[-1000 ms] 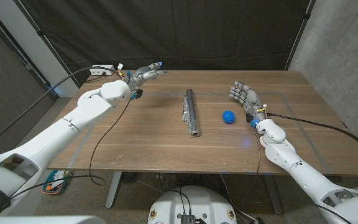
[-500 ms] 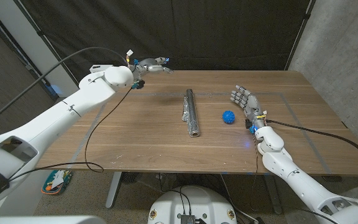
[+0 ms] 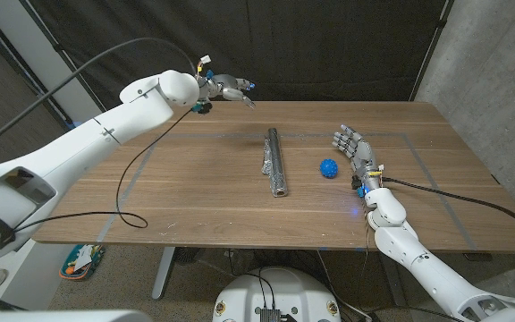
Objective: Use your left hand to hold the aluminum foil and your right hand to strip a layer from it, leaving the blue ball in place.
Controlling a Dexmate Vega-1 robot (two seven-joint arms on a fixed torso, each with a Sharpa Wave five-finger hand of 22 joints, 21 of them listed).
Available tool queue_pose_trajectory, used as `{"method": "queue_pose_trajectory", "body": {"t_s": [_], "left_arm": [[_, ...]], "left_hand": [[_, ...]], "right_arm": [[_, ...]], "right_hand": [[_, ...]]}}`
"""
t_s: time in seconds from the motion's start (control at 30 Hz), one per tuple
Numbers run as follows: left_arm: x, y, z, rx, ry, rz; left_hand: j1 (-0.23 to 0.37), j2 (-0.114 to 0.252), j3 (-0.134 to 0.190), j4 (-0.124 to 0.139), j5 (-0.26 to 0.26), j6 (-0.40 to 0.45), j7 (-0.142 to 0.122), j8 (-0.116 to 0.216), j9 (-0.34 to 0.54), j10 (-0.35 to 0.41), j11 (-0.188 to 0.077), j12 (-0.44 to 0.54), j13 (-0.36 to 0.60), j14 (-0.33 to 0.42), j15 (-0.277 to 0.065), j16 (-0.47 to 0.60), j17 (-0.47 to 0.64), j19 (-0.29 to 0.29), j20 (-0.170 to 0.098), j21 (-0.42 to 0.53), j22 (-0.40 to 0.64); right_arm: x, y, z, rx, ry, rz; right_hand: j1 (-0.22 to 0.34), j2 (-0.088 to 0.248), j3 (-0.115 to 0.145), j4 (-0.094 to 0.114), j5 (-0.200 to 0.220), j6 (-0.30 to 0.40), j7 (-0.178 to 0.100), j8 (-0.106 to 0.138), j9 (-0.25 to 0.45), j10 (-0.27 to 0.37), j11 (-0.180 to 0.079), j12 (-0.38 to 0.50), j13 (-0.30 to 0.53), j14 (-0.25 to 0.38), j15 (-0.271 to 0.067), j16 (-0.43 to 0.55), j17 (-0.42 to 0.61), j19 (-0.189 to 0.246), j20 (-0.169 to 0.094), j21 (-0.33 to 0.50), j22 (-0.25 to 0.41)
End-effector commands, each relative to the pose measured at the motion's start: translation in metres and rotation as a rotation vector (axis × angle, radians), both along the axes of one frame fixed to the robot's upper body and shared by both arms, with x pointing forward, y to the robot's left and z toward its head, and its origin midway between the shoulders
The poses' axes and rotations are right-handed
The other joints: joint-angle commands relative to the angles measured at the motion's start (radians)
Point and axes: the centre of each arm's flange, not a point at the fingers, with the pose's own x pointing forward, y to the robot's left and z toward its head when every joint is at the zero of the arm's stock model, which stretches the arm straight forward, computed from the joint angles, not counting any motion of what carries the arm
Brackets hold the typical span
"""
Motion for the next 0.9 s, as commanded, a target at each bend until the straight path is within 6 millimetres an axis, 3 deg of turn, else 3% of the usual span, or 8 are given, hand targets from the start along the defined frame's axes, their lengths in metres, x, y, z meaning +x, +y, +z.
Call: {"method": "queue_pose_trajectory", "body": {"t_s": [0.03,0.3,0.4,0.6,0.9], "left_arm": [[-0.012,-0.034,0.028,0.298,0.010,0.064],[-0.019,-0.058,0.037,0.457,-0.001,0.088],[-0.021,-0.067,0.040,0.517,-0.012,0.102],[-0.025,-0.093,0.045,0.676,-0.025,0.144],[-0.024,-0.125,0.041,0.854,-0.082,0.168]], "left_hand": [[0.028,-0.008,0.002,-0.009,0.013,-0.004,-0.015,-0.006,0.006,0.006,-0.001,-0.001,0.004,-0.018,-0.088,-0.006,0.000,-0.012,0.000,-0.007,-0.001],[0.058,-0.015,-0.001,-0.008,0.021,0.001,-0.027,-0.006,0.007,0.012,-0.001,0.000,0.005,-0.027,-0.087,-0.005,0.000,-0.019,0.002,-0.014,-0.003],[0.081,-0.017,-0.004,-0.006,0.027,0.007,-0.040,-0.005,0.008,0.017,-0.014,0.000,0.005,-0.028,-0.091,-0.003,-0.001,-0.017,-0.002,-0.016,-0.004],[0.113,-0.023,-0.008,-0.005,0.034,0.007,-0.043,-0.007,0.010,0.024,-0.031,0.000,0.006,-0.033,-0.103,-0.003,-0.001,-0.026,-0.012,-0.023,-0.005],[0.141,-0.028,-0.013,-0.004,0.040,0.011,-0.043,-0.005,0.012,0.034,-0.034,0.000,0.007,-0.046,-0.113,-0.005,-0.001,-0.039,-0.019,-0.032,-0.006]], "right_arm": [[-0.008,0.007,0.001,0.005,-0.022,-0.020],[-0.013,0.008,0.001,0.010,-0.028,-0.032],[-0.015,0.008,0.001,0.012,-0.032,-0.036],[-0.017,0.009,-0.001,0.021,-0.034,-0.043],[-0.019,0.009,-0.002,0.028,-0.034,-0.051]], "right_hand": [[-0.009,0.005,0.002,0.003,0.007,0.006,0.000,-0.002,0.004,0.005,-0.001,0.005,0.002,0.009,0.003,0.000,0.003,0.000,0.008,-0.002,0.003],[-0.010,0.005,0.002,0.003,0.007,0.007,-0.001,-0.003,0.004,0.005,0.000,0.004,0.002,0.010,0.003,0.000,0.003,0.001,0.008,-0.002,0.003],[-0.011,0.005,0.002,0.003,0.007,0.007,-0.001,-0.003,0.004,0.007,-0.001,0.004,0.002,0.010,0.002,-0.001,0.003,0.002,0.008,-0.002,0.003],[-0.012,0.005,0.002,0.004,0.007,0.008,-0.001,-0.004,0.004,0.007,-0.001,0.004,0.002,0.011,0.002,-0.001,0.003,0.002,0.008,-0.002,0.003],[-0.016,0.006,0.002,0.007,0.007,0.010,-0.003,-0.004,0.004,0.010,0.002,0.004,0.003,0.016,0.001,0.001,0.004,0.002,0.006,-0.002,0.003]]}}
